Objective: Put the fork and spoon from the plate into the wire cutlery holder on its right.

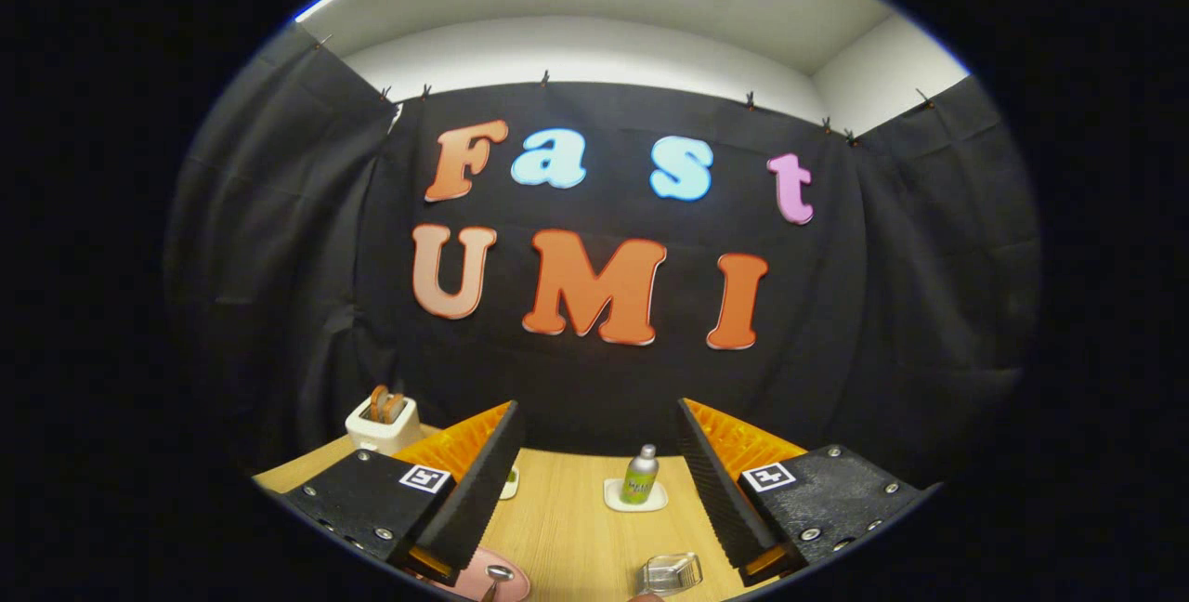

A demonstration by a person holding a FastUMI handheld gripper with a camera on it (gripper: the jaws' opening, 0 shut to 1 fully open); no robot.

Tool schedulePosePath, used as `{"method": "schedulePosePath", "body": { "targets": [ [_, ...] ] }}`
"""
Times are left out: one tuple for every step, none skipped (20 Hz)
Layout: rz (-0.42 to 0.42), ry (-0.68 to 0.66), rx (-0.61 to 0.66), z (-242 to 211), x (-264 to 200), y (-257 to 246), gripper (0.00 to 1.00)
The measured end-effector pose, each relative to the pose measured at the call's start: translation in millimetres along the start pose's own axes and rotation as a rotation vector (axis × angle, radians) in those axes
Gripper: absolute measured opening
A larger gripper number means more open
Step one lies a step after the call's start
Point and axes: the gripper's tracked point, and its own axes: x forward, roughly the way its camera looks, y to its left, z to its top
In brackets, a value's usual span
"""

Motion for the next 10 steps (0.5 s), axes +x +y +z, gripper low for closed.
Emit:
{"method": "schedulePosePath", "body": {
  "targets": [
    [0.017,0.042,0.006,-15.5,0.9,9.7,0.97],
    [0.033,0.074,0.010,-26.8,1.3,19.2,0.97],
    [0.046,0.091,0.011,-34.8,2.5,28.1,0.97],
    [0.056,0.120,0.011,-46.2,4.1,36.0,0.96],
    [0.071,0.157,0.013,-61.0,4.9,45.4,0.96],
    [0.081,0.195,0.012,-77.0,4.8,54.0,0.96],
    [0.092,0.226,0.009,-93.9,3.7,61.6,0.96],
    [0.095,0.253,0.002,-108.4,3.1,67.1,0.95],
    [0.099,0.282,-0.006,-124.7,4.3,72.8,0.94],
    [0.106,0.319,-0.011,-140.9,2.2,78.7,0.93]
  ]
}}
